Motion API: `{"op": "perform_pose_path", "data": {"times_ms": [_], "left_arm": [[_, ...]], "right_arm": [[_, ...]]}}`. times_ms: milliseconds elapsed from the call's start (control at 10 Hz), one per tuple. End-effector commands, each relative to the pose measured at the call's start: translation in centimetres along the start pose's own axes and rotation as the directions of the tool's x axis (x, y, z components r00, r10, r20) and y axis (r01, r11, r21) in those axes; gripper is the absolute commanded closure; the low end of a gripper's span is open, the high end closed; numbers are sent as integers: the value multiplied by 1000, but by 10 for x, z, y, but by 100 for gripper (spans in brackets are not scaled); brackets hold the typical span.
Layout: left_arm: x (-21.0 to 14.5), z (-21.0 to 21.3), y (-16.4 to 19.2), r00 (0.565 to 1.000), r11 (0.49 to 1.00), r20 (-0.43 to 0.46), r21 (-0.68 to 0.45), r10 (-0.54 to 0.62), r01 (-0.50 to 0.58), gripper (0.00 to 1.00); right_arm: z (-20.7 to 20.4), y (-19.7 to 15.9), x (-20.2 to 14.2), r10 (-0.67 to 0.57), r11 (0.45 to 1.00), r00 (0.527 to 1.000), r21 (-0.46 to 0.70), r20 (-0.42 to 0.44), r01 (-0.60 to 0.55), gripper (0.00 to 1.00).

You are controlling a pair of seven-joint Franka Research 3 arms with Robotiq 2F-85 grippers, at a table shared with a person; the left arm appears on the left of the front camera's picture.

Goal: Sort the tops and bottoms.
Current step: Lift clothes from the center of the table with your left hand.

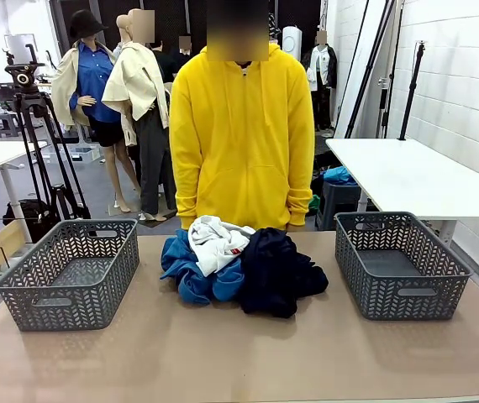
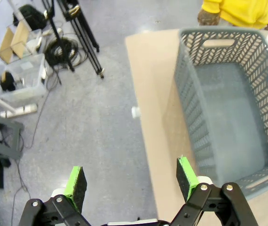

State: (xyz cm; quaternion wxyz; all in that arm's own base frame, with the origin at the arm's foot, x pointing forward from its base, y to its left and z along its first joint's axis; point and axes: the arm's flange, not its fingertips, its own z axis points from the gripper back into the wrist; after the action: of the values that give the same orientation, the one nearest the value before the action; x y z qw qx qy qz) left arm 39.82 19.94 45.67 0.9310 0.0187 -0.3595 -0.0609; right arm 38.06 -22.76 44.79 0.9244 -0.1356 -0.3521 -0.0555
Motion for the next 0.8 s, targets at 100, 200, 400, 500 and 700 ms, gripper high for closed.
{"op": "perform_pose_path", "data": {"times_ms": [100,200,400,500,700], "left_arm": [[58,48,-54,969,988,231,-96,-93,117,0],[76,58,-78,952,973,276,-143,-134,179,0],[106,74,-147,914,905,358,-295,-193,307,0],[117,71,-183,901,869,368,-340,-229,360,0],[131,56,-260,883,806,363,-400,-297,436,0]], "right_arm": [[1,-2,-1,2,1000,1000,0,-4,-2,0],[1,-2,-1,2,1000,1000,0,-4,-2,0],[1,-2,-1,2,1000,1000,0,-4,-2,0],[1,-2,-1,2,1000,1000,0,-4,-2,0],[1,-2,-1,2,1000,1000,0,-4,-2,0]]}}
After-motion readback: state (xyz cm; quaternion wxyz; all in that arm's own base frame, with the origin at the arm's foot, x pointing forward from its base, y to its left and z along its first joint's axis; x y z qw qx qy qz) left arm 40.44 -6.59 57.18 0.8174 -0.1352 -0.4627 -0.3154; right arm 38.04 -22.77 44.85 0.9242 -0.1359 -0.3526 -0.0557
